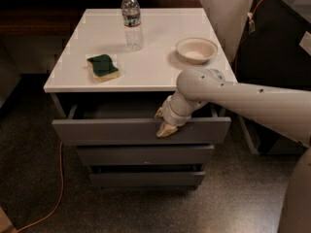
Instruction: Place water bottle into top drawer
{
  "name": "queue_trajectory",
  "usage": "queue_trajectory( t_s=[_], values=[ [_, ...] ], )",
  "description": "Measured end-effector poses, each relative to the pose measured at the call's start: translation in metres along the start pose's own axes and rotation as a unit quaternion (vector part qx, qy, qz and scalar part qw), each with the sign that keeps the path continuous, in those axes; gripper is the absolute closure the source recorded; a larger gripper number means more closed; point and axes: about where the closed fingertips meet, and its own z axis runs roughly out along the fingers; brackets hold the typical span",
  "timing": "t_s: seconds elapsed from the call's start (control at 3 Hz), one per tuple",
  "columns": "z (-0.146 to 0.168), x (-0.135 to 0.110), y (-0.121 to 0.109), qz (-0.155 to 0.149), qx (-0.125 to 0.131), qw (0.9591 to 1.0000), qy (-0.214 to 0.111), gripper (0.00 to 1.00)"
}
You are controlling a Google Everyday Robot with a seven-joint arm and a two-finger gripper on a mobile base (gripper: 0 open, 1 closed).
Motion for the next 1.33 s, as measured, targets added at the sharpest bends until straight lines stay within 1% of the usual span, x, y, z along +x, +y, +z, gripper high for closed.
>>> queue_trajectory(
  t_s=[0.33, 0.67, 1.0, 1.33],
  values=[
    [-0.008, -0.011, 0.019, 0.005, 0.001, 0.9999, -0.010, 1.00],
    [-0.011, -0.016, 0.028, 0.007, 0.001, 0.9999, -0.014, 0.98],
    [-0.012, -0.018, 0.030, 0.007, 0.001, 0.9998, -0.016, 0.69],
    [-0.023, -0.034, 0.051, 0.011, 0.003, 0.9995, -0.029, 0.44]
  ],
)
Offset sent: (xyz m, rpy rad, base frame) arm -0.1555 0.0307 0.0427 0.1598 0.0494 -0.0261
